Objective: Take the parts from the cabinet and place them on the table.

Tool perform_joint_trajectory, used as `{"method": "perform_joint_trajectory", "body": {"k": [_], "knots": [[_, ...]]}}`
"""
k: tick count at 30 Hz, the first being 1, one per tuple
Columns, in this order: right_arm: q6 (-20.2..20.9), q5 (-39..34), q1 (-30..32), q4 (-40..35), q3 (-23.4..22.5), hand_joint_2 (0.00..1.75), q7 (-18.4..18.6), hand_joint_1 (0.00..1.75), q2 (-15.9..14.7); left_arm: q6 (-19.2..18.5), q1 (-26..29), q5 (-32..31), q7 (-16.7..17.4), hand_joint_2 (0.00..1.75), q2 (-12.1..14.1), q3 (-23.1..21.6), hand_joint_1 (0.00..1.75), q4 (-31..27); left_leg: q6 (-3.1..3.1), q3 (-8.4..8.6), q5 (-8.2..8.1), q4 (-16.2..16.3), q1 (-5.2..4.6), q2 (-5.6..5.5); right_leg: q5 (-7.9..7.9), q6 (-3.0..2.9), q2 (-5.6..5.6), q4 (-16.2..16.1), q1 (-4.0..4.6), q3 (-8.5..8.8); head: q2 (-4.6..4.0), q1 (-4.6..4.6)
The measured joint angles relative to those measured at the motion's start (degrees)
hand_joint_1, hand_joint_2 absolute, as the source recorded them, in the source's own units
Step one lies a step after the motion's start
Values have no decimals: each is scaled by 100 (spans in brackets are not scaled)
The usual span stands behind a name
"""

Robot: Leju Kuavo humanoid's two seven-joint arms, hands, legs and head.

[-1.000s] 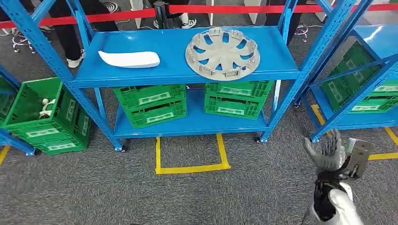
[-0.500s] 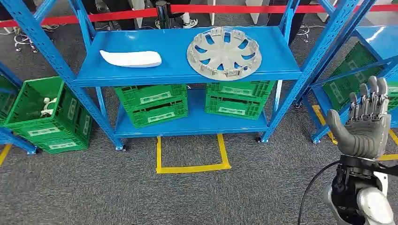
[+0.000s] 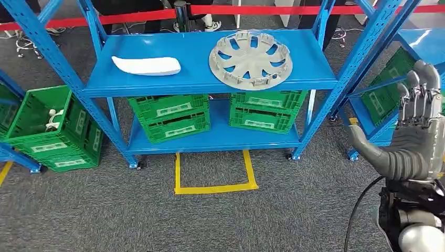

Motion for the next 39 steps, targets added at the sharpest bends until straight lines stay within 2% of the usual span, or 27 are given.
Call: {"method": "perform_joint_trajectory", "body": {"k": [9,30,31,35,36,37,38,39], "knots": [[35,-297,45,-35,181,175,-258,0,-24,-5,0,33,-39,0,2,0,0,0,0,-4,0,0,1,-3,0,0,0,0,1,0,0,-2],[109,-450,41,-35,463,175,-269,0,-55,-155,0,39,-59,0,0,0,0,0,0,-3,0,0,1,-10,0,0,-1,0,1,-1,0,0],[118,-457,41,-35,470,175,-269,0,-55,-164,0,39,-59,0,2,0,0,0,22,-12,-14,36,-11,-16,18,28,-2,-16,-20,-1,0,-2],[142,-468,20,-35,507,175,-269,0,-55,-183,0,39,-57,0,9,0,0,2,50,-31,-24,58,-19,-22,37,58,-7,-16,-28,-4,0,-18],[151,-468,11,-35,511,175,-269,0,-55,-186,0,39,-57,0,11,0,0,2,68,-41,-14,52,-26,-23,52,80,-10,-40,-32,3,0,-18],[157,-468,-9,-35,511,175,-271,0,-59,-186,-4,39,-57,0,11,0,0,2,112,-48,23,-2,-23,-22,71,110,-11,-58,-21,10,0,-28],[166,-468,-21,-39,509,175,-271,0,-83,-186,-6,39,-57,0,4,0,0,2,149,0,104,-103,58,-13,16,117,14,-30,-35,-15,0,-31],[168,-468,-19,-35,511,175,-273,0,-87,-186,-14,39,-59,0,4,0,0,2,167,10,131,-142,55,-20,-79,136,132,108,-31,-72,0,-15]]}}
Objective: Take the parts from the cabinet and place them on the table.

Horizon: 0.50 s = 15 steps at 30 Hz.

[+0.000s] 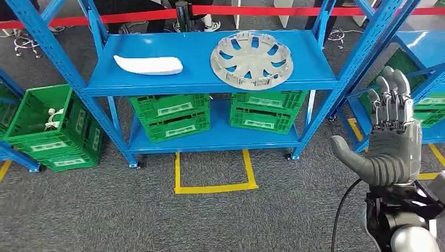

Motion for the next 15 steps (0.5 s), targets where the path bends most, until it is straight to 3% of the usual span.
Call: {"method": "perform_joint_trajectory", "body": {"k": [1,3,4,5,6,8,9,10,11,13,14,15], "knots": [[4,0,-10,0,0,175,0,0,-9,0,-7,0,0,0,-7,0,0,0,15,-16,10,1,5,-7,-196,6,76,361,3,-170,0,27],[15,-4,1,9,22,175,-2,0,-11,-2,-2,0,0,0,-9,0,0,0,23,-14,4,3,7,-45,-562,39,118,1336,-6,-637,0,79],[15,-4,4,15,35,175,-2,0,-11,-2,-2,2,0,0,-9,0,0,0,26,-3,-2,4,5,-63,-579,49,120,1581,-4,-777,0,85],[13,-4,6,17,46,175,-2,0,-11,-2,-2,2,0,0,-9,0,0,0,18,18,-20,5,6,-87,-452,51,119,1552,-5,-795,0,83],[15,-4,5,17,52,175,-2,0,-11,-2,-2,2,0,0,-11,0,0,0,-5,58,-46,6,15,-110,-198,43,114,1272,-10,-689,0,96],[15,-4,3,17,54,175,-2,0,-13,-2,1,2,0,0,-11,0,0,0,-77,178,-142,12,38,-132,431,42,40,256,-19,-272,0,107],[15,-9,-4,28,66,175,-2,0,-6,-2,-3,2,2,0,0,0,0,4,-119,174,-176,3,12,-135,275,24,-71,206,23,-218,0,112],[15,-7,-20,22,72,175,-5,0,-15,-2,-10,2,2,0,-2,0,0,4,-178,163,-218,82,-18,-137,250,-35,-24,24,43,-146,0,121],[15,-7,-27,22,87,175,-5,0,-18,-2,-10,2,2,0,0,0,0,7,-194,114,-219,82,-19,-103,158,-142,5,16,44,-172,0,106],[15,-7,-5,20,96,175,-5,0,-11,-2,15,9,2,0,4,0,0,13,-223,134,-246,81,-12,8,119,-207,104,23,53,-192,0,48],[17,-7,-15,11,94,175,-7,0,-13,-2,13,11,4,0,7,0,0,18,-263,149,-320,116,3,-11,106,-237,131,10,35,-152,0,44],[17,-4,-18,11,96,175,-11,0,-13,-2,-2,11,2,0,4,0,0,20,-280,81,-427,310,8,-189,83,-272,148,9,37,-121,0,-7]]}}
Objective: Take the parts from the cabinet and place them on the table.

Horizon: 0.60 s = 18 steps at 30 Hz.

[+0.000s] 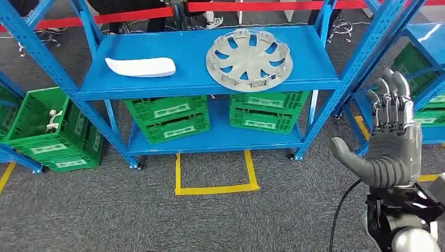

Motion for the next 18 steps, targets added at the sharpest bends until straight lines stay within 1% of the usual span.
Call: {"method": "perform_joint_trajectory", "body": {"k": [1,2,3,4,5,6,7,8,9,10,11,12,13,14,15,16,17,18], "knots": [[0,0,-5,2,2,175,0,0,0,0,-15,0,0,0,0,0,0,0,1,-221,-167,389,-2,-56,-17,-26,25,0,4,12,0,-35],[2,0,-2,2,11,175,0,0,0,0,-24,0,0,0,0,0,0,0,5,-545,-352,909,-8,-71,-31,-49,52,0,18,13,0,-61],[4,0,-1,4,18,175,-2,0,2,0,-23,0,0,0,0,0,0,2,16,-865,-496,1385,-10,-72,-46,-71,75,1,36,18,0,-65],[7,0,0,4,26,175,0,0,2,0,-9,0,0,0,0,0,0,4,37,-1155,-521,1738,-12,-71,-64,-89,112,3,62,34,0,-65],[7,0,5,4,35,175,0,0,2,0,6,0,0,0,2,0,0,9,65,-1288,-366,1759,-14,-71,-88,-100,149,3,82,69,0,-63],[7,0,5,4,42,175,-2,0,2,0,12,0,0,0,0,0,0,11,103,-1289,-80,1557,-25,-73,-117,-100,181,3,101,114,0,-63],[7,0,5,4,46,175,0,0,2,0,8,2,0,0,0,0,0,11,162,-1201,282,1190,-43,-86,-151,-103,205,3,123,174,0,-68],[7,0,5,4,46,175,0,0,2,0,2,0,0,0,2,0,0,11,233,-1055,673,694,-69,-136,-189,-98,228,2,138,243,0,-65],[7,0,7,9,48,175,0,0,4,0,-1,2,0,0,11,0,0,15,324,-965,747,489,-88,-284,-214,-95,232,-18,105,244,0,-59],[7,0,-10,11,52,175,-2,0,2,0,-8,2,0,0,22,0,0,20,338,-949,775,410,-102,-287,-228,-63,273,-8,131,251,0,-11],[7,-4,10,13,55,175,-2,0,4,0,-6,0,0,0,13,0,0,20,345,-902,726,325,-125,-266,-215,-23,286,-16,88,227,0,-37],[7,-4,9,11,61,175,-2,0,0,0,-4,2,0,0,13,0,0,20,347,-897,691,286,-144,-249,-214,4,301,-27,77,211,0,-61],[7,-2,7,9,61,175,-2,0,0,0,-3,4,0,0,20,0,0,22,362,-869,655,224,-142,-226,-203,34,318,-54,78,208,0,-70],[4,-2,2,-2,52,175,-2,0,-7,0,-10,11,0,0,24,0,0,20,369,-797,655,72,-83,-184,-226,76,335,-63,117,218,0,-59],[4,0,8,-2,48,175,-4,0,-13,2,-13,18,-2,0,20,2,0,20,366,-745,672,7,-72,-171,-297,103,214,23,111,197,0,-41],[4,0,-21,-2,48,175,-4,0,-26,0,-11,17,-2,0,11,2,0,17,381,-712,665,-4,-57,-146,-448,129,133,291,102,75,0,-2],[2,0,-21,4,50,175,-4,0,-24,0,-11,17,0,0,2,2,0,20,389,-682,646,-4,-58,-120,-644,164,98,755,82,-157,0,48],[4,-4,-5,11,59,175,-4,0,-24,-4,-1,20,0,0,-7,0,0,20,399,-658,623,-4,-63,-80,-792,190,77,1180,65,-394,0,79]]}}
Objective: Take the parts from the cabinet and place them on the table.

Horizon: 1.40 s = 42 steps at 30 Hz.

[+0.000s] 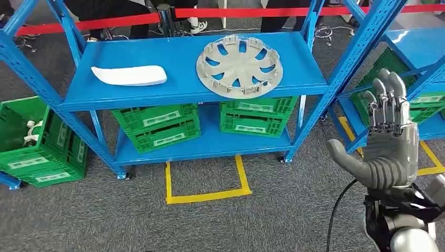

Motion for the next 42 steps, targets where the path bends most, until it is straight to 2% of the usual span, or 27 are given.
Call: {"method": "perform_joint_trajectory", "body": {"k": [1,2,4,5,6,7,10,12,13,15,16,17,18,19,21,23,26,28,31,32,33,34,36,37,38,41,42], "knots": [[0,0,4,9,9,175,0,0,4,0,5,0,0,0,-2,0,0,0,-1,17,-22,3,-3,27,-79,22,-13,337,-5,-211,0,-7],[0,-2,3,13,20,175,0,0,9,0,8,4,4,0,-2,0,0,2,-13,51,-46,4,-4,59,-18,32,-20,438,-5,-306,0,11],[2,-7,3,13,35,175,0,0,9,-2,6,7,4,0,-2,2,0,2,-37,137,-107,4,-3,102,478,32,-30,-94,-12,-122,0,17],[2,-9,2,13,35,175,0,0,9,-2,4,7,4,0,-4,0,0,2,-56,199,-146,4,-3,116,834,19,-43,-672,-15,128,0,28],[2,-7,0,13,35,175,-4,0,7,-2,1,7,4,0,-4,0,0,0,-82,244,-183,3,-2,130,952,-6,-58,-1088,-12,312,0,33],[2,-13,-3,22,39,175,-4,0,9,-4,-15,9,4,0,-4,2,0,2,-116,207,-204,2,-36,136,859,-30,-64,-1135,25,388,0,19],[2,-15,13,11,35,175,-13,0,4,-7,-22,9,4,0,-9,2,0,0,-177,209,-216,-3,-27,165,810,-143,-50,-1197,34,373,0,-9],[4,-17,13,7,37,175,-15,0,4,-7,-30,11,4,0,-4,2,0,0,-247,234,-322,47,-22,129,826,-201,-60,-1277,-13,444,0,-13],[2,-13,2,7,39,175,-17,0,7,-7,-33,11,2,0,-7,2,0,0,-269,133,-455,270,-21,56,814,-222,-62,-1297,-14,475,0,-46],[2,-15,3,9,39,175,-17,0,9,-7,-40,11,4,0,-2,2,0,0,-298,-395,-849,1205,6,13,791,-257,-67,-1296,-11,480,0,-125],[2,-15,4,11,44,175,-17,0,9,-7,-30,11,4,0,-2,2,0,0,-307,-666,-951,1623,8,10,780,-268,-66,-1295,-9,483,0,-127],[2,-15,4,11,44,175,-17,0,9,-7,-21,11,4,0,-2,2,0,0,-307,-840,-931,1822,8,10,766,-270,-58,-1294,-9,494,0,-136],[2,-15,8,11,46,175,-17,0,11,-7,-16,11,4,0,-2,2,0,0,-304,-867,-757,1747,9,11,747,-264,-47,-1293,-9,519,0,-136],[2,-15,8,11,48,175,-17,0,11,-7,-14,11,4,0,-2,2,0,0,-291,-764,-459,1439,10,12,718,-252,-35,-1293,-10,565,0,-138],[2,-15,8,11,48,175,-17,0,11,-7,-16,11,4,0,0,2,0,0,-239,-356,199,452,6,8,647,-209,-24,-1294,-10,686,0,-144],[2,-15,-5,11,48,175,-20,0,11,-7,-29,11,4,0,0,2,0,4,-204,-215,78,177,-22,-10,598,-140,-7,-1276,10,670,0,-145],[4,-20,-4,9,44,175,-20,0,9,-17,-1,13,11,0,-2,2,0,4,-131,-230,61,149,-25,-15,606,-63,-9,-1308,0,665,0,-122],[9,-24,-6,9,39,175,-20,0,4,-24,-7,13,15,0,-2,2,0,2,-70,-153,61,101,19,-8,426,-4,-30,-1062,2,582,0,-85],[11,-26,-4,15,46,175,-20,0,2,-48,-11,13,15,0,-6,2,0,2,0,-103,4,102,-1,20,-85,39,-29,273,1,-137,0,11],[11,-26,-2,20,46,175,-20,0,2,-48,-3,13,15,0,-4,2,0,4,6,-81,-17,103,-12,27,-94,36,-29,546,3,-329,0,24],[11,-26,-2,28,48,175,-20,0,4,-48,1,13,17,0,-4,2,0,4,4,-43,-44,102,-23,27,42,21,-29,515,5,-360,0,26],[11,-28,-4,39,50,175,-20,0,7,-50,-1,15,17,0,-4,2,0,4,6,2,-72,102,-32,26,291,-5,-29,259,6,-278,0,30],[13,-31,-6,46,52,175,-20,0,7,-52,-5,15,17,0,-7,2,0,2,-6,118,-140,100,-59,22,923,-95,-28,-713,21,116,0,39],[20,-30,-13,48,52,175,-20,0,6,-55,-3,13,17,0,-11,2,0,2,-16,122,-170,79,-53,28,938,-165,-27,-990,43,273,0,27],[26,-37,-10,55,57,175,-20,0,7,-59,-18,13,18,0,-13,2,0,2,-52,125,-194,104,-86,20,916,-187,-45,-1114,66,318,0,4],[35,-44,-23,57,70,175,-20,0,-4,-61,-18,17,17,0,-20,4,0,2,-130,122,-195,60,-62,51,840,-223,-34,-1199,82,335,0,22],[35,-44,-26,55,70,175,-22,0,-5,-61,-24,17,17,0,-17,4,0,2,-169,116,-246,64,-93,59,871,-245,-39,-1293,32,404,0,22]]}}
